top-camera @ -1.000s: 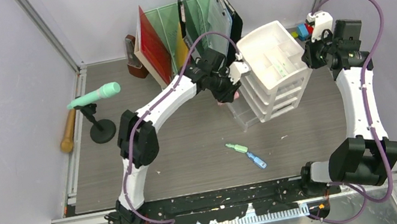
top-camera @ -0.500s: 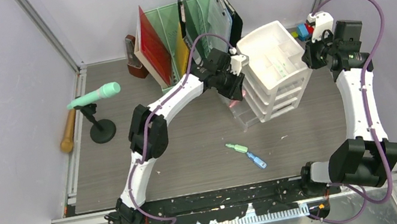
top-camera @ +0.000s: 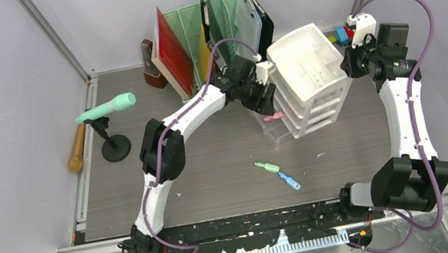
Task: Organize the desk
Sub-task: Place the stationery in the drawer, then pick up the stationery from the center of the board.
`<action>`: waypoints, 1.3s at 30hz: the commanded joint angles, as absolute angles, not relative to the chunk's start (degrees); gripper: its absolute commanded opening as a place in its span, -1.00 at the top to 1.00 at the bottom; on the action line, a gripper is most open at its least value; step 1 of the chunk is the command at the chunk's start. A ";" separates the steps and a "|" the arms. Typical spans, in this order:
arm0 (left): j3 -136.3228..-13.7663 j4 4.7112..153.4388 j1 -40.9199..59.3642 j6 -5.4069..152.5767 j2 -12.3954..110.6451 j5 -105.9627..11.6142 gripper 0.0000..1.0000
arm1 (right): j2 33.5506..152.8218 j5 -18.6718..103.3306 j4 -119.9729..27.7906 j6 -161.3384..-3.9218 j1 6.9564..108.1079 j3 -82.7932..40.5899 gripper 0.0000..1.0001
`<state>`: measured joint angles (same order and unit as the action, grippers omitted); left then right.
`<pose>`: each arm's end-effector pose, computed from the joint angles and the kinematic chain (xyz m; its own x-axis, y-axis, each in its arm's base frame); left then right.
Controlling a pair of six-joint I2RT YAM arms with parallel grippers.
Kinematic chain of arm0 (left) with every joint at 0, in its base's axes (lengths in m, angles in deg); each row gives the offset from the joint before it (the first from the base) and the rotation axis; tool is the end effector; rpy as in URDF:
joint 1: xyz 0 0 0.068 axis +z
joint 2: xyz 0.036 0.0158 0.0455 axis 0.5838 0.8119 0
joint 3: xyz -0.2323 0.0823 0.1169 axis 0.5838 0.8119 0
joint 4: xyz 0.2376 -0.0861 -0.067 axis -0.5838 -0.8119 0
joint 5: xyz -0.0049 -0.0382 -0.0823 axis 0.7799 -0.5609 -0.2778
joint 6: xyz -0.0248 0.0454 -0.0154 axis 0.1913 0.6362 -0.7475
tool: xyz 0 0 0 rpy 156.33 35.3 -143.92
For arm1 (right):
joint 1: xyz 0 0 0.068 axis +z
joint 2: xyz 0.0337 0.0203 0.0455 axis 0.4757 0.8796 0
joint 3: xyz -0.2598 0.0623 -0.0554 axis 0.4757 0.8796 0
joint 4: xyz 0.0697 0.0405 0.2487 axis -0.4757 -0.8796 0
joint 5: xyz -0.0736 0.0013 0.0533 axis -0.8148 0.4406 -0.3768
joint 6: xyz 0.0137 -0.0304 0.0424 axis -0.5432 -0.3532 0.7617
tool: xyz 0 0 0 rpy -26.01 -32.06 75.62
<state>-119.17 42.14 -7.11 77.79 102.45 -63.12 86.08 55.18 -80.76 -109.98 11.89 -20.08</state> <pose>0.3637 -0.3571 0.2469 -0.6400 0.4337 -0.6343 0.7482 0.5399 -0.3857 0.2717 -0.0675 0.3690 -0.5066 -0.1926 -0.8404 -0.2005 0.9743 -0.1024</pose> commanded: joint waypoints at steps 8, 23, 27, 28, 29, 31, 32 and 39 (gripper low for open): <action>-96.10 48.91 -8.04 93.28 82.34 -72.53 -0.19 | 87.63 56.30 -85.67 -108.58 12.77 -17.11 0.99; -82.14 48.15 -20.69 118.69 78.95 -59.45 -0.18 | 88.22 56.53 -86.08 -108.43 12.81 -17.09 0.99; -82.13 49.71 -23.28 121.12 81.58 -55.93 -0.19 | 88.43 56.57 -86.18 -108.64 12.81 -17.08 0.99; -82.22 49.87 -23.66 121.45 82.26 -55.54 -0.19 | 88.43 56.57 -86.19 -108.71 12.77 -17.03 0.99; -82.37 49.97 -23.89 121.73 82.86 -55.07 -0.20 | 88.41 56.62 -86.25 -108.76 12.77 -17.02 0.99; -82.74 50.05 -24.58 122.29 84.08 -54.24 -0.20 | 88.46 56.61 -86.20 -108.86 12.78 -16.95 0.99; -82.84 50.19 -24.84 122.52 84.70 -53.88 -0.21 | 88.52 56.67 -86.19 -108.91 12.77 -16.93 0.99; -83.45 50.48 -26.73 123.19 87.55 -51.20 -0.18 | 88.73 56.91 -86.32 -109.37 12.83 -16.74 0.99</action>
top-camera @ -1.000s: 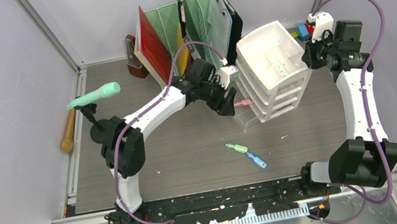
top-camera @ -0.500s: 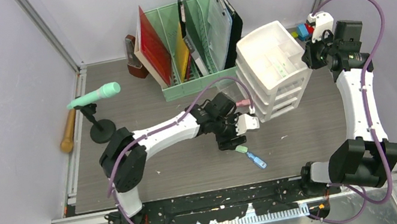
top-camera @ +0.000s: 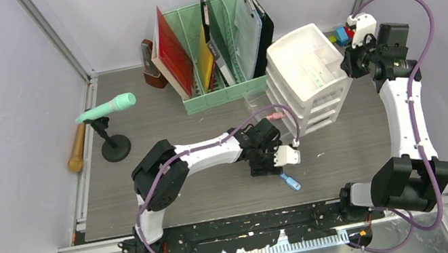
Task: Organize the desk
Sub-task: Pick up the stationery from the center of the board, then place the stationery in the drawer.
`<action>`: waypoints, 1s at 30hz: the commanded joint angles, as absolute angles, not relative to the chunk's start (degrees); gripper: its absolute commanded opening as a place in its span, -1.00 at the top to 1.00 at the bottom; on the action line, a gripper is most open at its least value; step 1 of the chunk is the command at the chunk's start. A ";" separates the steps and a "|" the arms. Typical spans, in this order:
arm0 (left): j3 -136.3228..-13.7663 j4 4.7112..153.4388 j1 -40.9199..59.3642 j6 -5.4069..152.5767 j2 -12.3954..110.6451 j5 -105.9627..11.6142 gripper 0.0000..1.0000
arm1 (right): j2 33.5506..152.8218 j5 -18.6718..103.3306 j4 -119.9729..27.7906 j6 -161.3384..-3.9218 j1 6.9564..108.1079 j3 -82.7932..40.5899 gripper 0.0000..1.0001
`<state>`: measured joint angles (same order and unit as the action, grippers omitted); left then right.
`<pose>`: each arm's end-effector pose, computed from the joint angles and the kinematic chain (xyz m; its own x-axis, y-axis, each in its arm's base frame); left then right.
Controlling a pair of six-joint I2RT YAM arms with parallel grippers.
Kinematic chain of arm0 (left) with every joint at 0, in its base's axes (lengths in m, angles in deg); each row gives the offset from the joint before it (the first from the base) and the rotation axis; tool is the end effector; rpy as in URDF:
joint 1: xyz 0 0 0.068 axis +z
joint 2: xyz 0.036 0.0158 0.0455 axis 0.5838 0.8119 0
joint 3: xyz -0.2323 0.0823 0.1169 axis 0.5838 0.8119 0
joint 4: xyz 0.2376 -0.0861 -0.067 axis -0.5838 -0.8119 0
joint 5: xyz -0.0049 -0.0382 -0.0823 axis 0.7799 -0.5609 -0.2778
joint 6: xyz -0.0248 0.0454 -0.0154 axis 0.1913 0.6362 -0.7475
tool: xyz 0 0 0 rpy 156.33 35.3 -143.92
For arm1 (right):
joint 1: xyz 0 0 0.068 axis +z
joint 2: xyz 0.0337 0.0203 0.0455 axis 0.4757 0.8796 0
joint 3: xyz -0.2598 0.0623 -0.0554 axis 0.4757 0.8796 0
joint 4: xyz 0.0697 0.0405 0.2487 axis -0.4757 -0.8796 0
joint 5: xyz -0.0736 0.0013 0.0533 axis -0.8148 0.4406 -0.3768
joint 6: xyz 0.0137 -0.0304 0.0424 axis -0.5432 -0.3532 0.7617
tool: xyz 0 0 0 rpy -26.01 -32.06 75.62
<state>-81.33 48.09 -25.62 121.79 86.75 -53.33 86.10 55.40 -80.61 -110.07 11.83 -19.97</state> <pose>0.1876 -0.3618 0.1696 0.1946 0.8489 -0.4914 0.9808 -0.1739 0.0879 0.2718 -0.0677 0.3685 -0.5051 -0.1935 -0.8411 -0.2033 0.9738 -0.1020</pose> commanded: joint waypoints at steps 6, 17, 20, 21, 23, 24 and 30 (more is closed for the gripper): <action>-82.14 50.36 -27.03 123.75 87.54 -49.03 -0.01 | 88.68 56.97 -86.32 -109.44 12.82 -16.66 0.99; -79.37 45.83 -23.20 123.63 85.45 -45.70 0.66 | 88.75 57.09 -86.36 -109.24 12.81 -16.74 0.99; -78.36 44.42 -20.51 122.41 83.33 -46.40 0.70 | 88.83 57.10 -86.43 -109.23 12.80 -16.81 0.99; -77.92 44.04 -19.46 122.04 82.36 -47.15 0.70 | 88.83 57.14 -86.40 -109.22 12.82 -16.79 0.99; -77.06 43.36 -17.11 121.22 80.47 -48.29 0.68 | 88.94 57.18 -86.34 -109.22 12.82 -16.75 0.99; -76.98 42.88 -15.97 120.93 79.70 -48.80 0.68 | 89.06 57.19 -86.38 -109.15 12.84 -16.75 0.99; -77.57 40.83 -10.07 117.53 76.02 -52.53 0.65 | 89.15 57.23 -86.31 -109.22 12.80 -16.69 0.99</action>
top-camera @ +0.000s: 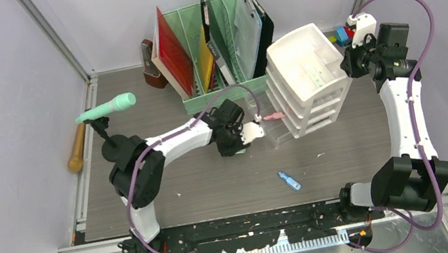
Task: Organize the desk
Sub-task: Place the stationery in the drawer.
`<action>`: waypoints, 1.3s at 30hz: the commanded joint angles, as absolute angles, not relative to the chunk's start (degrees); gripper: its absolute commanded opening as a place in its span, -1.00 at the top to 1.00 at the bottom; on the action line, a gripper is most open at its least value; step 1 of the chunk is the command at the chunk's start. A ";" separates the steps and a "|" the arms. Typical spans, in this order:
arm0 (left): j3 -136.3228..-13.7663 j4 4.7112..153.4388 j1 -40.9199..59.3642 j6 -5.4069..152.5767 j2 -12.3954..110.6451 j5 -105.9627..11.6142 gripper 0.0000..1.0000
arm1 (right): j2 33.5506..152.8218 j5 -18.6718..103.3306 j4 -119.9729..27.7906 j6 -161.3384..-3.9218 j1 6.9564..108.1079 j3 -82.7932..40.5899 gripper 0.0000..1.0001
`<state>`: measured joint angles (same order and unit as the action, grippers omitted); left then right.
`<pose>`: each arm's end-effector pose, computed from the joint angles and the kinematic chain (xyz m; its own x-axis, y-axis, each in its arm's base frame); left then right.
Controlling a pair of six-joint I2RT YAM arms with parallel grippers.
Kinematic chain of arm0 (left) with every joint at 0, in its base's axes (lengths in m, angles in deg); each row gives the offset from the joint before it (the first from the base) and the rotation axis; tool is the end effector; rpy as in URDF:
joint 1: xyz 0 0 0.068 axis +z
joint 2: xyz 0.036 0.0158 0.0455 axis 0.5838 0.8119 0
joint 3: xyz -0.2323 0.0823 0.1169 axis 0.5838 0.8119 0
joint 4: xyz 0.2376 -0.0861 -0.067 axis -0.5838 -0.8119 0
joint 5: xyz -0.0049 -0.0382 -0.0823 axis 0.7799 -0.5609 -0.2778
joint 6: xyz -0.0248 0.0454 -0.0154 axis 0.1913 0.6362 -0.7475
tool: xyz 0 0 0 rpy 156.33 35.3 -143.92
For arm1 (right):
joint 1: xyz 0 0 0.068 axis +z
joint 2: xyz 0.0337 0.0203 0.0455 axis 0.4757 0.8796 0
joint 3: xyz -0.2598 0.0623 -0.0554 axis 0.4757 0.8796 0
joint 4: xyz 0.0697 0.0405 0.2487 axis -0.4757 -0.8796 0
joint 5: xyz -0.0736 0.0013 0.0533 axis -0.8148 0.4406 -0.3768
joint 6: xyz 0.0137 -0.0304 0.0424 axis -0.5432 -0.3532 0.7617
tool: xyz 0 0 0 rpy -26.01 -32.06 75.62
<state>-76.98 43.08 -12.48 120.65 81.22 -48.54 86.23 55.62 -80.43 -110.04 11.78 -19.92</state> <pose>0.2482 -0.2866 0.1797 -0.0490 0.9135 -0.4039 0.9904 0.0967 0.0986 0.2725 -0.0680 0.3679 -0.5042 -0.1924 -0.8419 -0.2052 0.9736 -0.0996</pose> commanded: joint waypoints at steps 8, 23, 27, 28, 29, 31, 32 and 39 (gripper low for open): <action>-81.74 40.95 -5.07 109.52 72.98 -60.69 0.65 | 89.18 57.27 -86.21 -108.97 12.79 -16.75 0.99; -84.09 49.08 -0.77 93.97 65.25 -68.63 0.63 | 88.88 57.28 -86.23 -108.77 12.85 -16.83 0.99; -84.18 54.56 0.11 86.71 65.83 -71.91 0.60 | 88.70 57.35 -86.19 -108.73 12.87 -16.76 0.99; -84.15 56.09 0.08 85.71 66.34 -73.88 0.59 | 88.80 57.36 -86.19 -108.71 12.90 -16.75 0.99; -84.17 57.68 0.07 83.69 67.00 -75.06 0.59 | 88.82 57.41 -86.19 -108.74 12.87 -16.75 0.99; -84.53 60.95 0.06 78.69 68.57 -75.74 0.59 | 88.83 57.41 -86.27 -108.73 12.90 -16.75 0.99; -85.05 62.32 0.10 76.53 69.58 -76.08 0.59 | 88.86 57.49 -86.27 -108.76 12.86 -16.75 0.99; -90.32 69.54 0.11 58.52 78.96 -75.29 0.59 | 88.91 57.62 -86.35 -108.82 12.87 -16.75 0.99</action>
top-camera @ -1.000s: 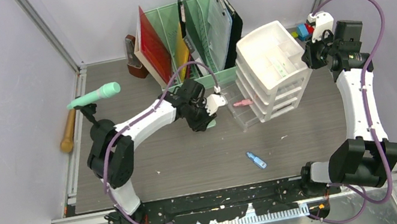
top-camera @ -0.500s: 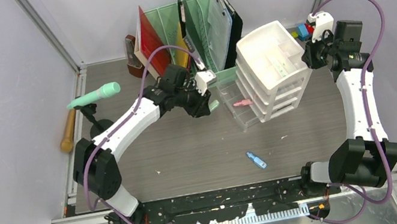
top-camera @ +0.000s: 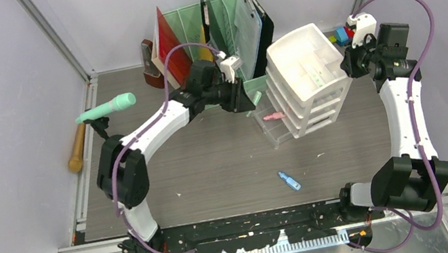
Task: Organize the desk
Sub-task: Place the stationery in the drawer.
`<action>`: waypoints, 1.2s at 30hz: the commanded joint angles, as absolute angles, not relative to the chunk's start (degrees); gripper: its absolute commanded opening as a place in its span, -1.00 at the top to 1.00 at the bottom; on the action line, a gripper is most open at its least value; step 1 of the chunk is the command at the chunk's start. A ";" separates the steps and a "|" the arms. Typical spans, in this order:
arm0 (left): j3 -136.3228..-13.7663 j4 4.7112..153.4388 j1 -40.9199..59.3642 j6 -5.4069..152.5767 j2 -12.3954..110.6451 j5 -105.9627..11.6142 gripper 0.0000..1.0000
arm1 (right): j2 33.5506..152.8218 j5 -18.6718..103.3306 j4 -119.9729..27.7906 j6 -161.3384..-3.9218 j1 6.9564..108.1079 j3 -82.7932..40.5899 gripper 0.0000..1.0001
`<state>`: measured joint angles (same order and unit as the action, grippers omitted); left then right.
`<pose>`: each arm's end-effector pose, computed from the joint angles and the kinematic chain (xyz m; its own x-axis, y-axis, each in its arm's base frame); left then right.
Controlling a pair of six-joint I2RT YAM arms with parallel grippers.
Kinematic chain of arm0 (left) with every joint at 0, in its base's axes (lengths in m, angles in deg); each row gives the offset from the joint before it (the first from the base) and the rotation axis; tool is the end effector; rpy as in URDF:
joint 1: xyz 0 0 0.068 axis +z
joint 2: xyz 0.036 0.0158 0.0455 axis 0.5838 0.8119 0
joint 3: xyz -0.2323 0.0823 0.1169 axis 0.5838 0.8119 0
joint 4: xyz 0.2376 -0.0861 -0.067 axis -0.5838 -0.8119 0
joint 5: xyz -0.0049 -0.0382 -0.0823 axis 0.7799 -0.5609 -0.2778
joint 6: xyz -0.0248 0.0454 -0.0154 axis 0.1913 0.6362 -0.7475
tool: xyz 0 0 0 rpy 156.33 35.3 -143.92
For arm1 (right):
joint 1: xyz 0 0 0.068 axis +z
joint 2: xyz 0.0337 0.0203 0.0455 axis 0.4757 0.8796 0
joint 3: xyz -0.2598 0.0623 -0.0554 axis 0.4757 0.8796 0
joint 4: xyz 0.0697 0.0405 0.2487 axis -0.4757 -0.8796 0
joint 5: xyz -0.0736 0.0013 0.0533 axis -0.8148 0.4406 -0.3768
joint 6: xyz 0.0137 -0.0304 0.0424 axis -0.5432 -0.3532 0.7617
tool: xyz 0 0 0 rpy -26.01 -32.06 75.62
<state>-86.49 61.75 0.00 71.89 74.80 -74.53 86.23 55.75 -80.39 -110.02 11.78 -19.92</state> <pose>0.3200 -0.2557 0.3005 -0.6271 0.2211 -0.7469 0.7486 0.4363 -0.4993 0.2725 -0.0680 0.3680 -0.5031 -0.1921 -0.8426 -0.2067 0.9734 -0.0985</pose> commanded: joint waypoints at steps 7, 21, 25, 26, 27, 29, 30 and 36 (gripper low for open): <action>-93.68 73.72 -0.04 45.63 86.05 -73.53 0.54 | 88.85 57.76 -86.28 -108.91 12.93 -16.71 0.99; -101.25 68.51 -2.56 42.82 95.26 -68.92 -0.22 | 88.61 57.98 -86.68 -108.86 12.90 -16.87 0.99; -101.90 66.38 -2.53 44.79 95.69 -68.97 -0.79 | 88.28 58.06 -86.66 -108.77 12.85 -16.84 0.99; -101.92 65.88 -2.46 45.41 95.58 -69.09 -0.81 | 88.32 58.07 -86.68 -108.76 12.87 -16.79 0.99; -101.86 65.47 -2.44 46.08 95.21 -69.21 -0.82 | 88.36 58.07 -86.70 -108.77 12.86 -16.81 0.99; -101.84 64.49 -2.44 47.84 94.36 -69.42 -0.89 | 88.46 58.09 -86.69 -108.75 12.87 -16.77 0.99; -101.84 63.91 -2.42 48.87 93.85 -69.49 -0.98 | 88.54 58.14 -86.64 -108.75 12.90 -16.71 0.99; -100.33 60.90 -2.43 59.28 88.34 -67.91 -0.99 | 88.45 58.24 -86.65 -108.78 12.88 -16.74 0.99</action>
<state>-99.45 63.39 -2.74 50.69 95.52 -69.24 86.21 55.84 -80.39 -110.02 11.76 -19.92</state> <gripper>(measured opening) 0.994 0.189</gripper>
